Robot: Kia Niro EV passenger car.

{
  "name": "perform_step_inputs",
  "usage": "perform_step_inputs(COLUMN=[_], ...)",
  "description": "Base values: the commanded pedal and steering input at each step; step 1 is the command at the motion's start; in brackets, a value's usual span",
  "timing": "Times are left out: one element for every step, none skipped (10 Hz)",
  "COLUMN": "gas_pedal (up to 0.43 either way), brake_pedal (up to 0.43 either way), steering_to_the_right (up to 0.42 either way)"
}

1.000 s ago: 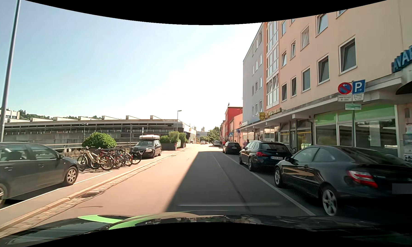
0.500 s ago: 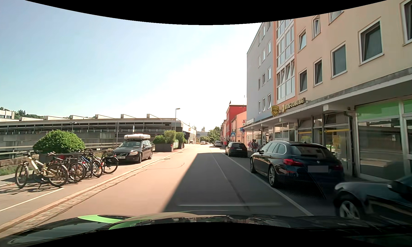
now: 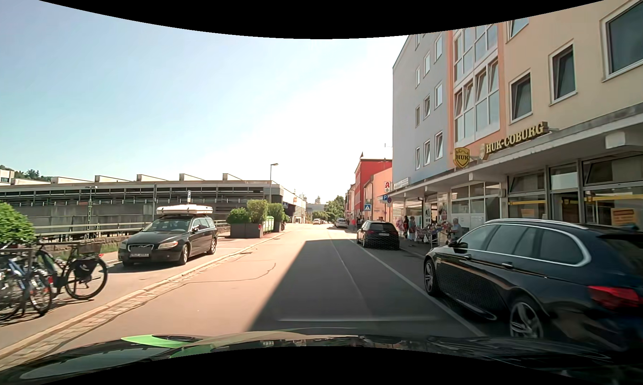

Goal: Follow the waypoints while adhering to traffic rules and regulations

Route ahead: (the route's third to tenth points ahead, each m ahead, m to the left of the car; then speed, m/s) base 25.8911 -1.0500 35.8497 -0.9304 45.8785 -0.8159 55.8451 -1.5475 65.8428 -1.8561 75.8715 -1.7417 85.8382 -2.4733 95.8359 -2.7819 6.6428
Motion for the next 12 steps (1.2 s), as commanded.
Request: perform_step_inputs(gas_pedal=[0.028, 0.020, 0.020, 0.008, 0.008, 0.008, 0.008, 0.008, 0.000, 0.000, 0.000, 0.000], brake_pedal=[0.000, 0.000, 0.000, 0.000, 0.000, 0.000, 0.000, 0.000, 0.000, 0.000, 0.000, 0.000], steering_to_the_right=[0.003, 0.002, 0.001, 0.000, 0.000, 0.000, 0.000, 0.000, 0.000, 0.000, 0.000, 0.000])
